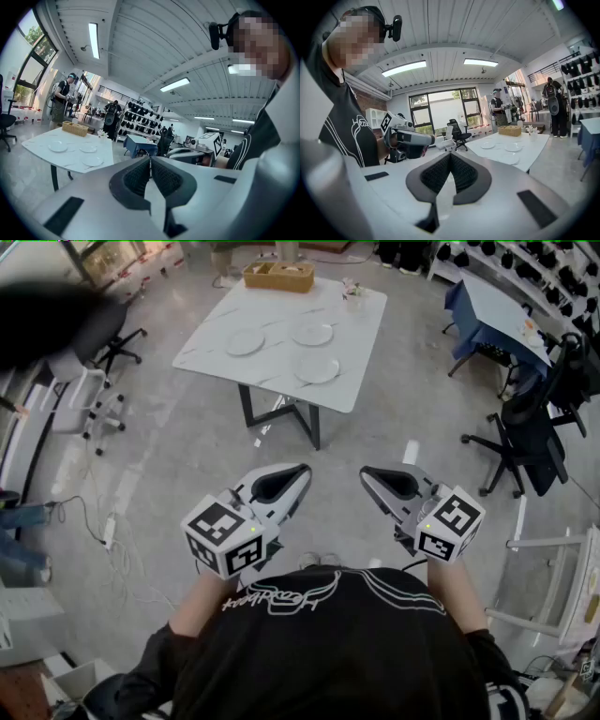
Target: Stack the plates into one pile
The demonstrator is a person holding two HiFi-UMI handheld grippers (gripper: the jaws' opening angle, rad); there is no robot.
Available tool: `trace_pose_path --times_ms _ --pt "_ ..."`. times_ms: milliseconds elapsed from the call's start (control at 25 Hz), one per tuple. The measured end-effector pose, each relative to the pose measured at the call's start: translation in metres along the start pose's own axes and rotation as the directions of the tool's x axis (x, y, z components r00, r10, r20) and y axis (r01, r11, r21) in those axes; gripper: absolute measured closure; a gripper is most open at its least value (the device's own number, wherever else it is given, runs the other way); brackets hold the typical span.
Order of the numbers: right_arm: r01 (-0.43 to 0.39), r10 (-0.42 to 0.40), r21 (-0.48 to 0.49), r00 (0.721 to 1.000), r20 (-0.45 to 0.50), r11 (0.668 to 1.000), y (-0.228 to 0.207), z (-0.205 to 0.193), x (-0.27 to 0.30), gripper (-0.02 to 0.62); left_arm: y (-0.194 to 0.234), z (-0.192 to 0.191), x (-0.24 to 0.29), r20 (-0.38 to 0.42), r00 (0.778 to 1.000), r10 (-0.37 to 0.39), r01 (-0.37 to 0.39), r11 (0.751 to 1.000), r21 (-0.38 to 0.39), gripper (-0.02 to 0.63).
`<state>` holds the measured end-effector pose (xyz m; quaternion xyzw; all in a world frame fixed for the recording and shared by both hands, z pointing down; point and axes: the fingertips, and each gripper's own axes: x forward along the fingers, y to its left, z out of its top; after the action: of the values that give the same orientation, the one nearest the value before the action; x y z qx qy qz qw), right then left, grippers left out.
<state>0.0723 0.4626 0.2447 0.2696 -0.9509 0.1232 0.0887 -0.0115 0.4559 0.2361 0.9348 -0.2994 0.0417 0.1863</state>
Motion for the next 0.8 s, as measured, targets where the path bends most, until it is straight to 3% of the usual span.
trace_pose_path --times_ms 240,440,800 --pt "-0.001 0.002 -0.033 1.000 0.015 0.999 0.013 0.012 0.015 0.569 0.009 0.002 -0.021 0.000 1.000 0.025 -0.025 1.000 0.015 0.575" --pt "0.045 -0.046 0.014 0.995 0.084 0.999 0.014 0.018 0.018 0.568 0.012 0.002 -0.033 0.016 0.999 0.031 -0.032 0.999 0.018 0.575" --pt "0.057 -0.059 0.024 0.995 0.078 0.998 0.011 0.015 0.026 0.568 0.023 -0.001 -0.040 0.019 0.999 0.026 -0.026 0.999 0.032 0.575"
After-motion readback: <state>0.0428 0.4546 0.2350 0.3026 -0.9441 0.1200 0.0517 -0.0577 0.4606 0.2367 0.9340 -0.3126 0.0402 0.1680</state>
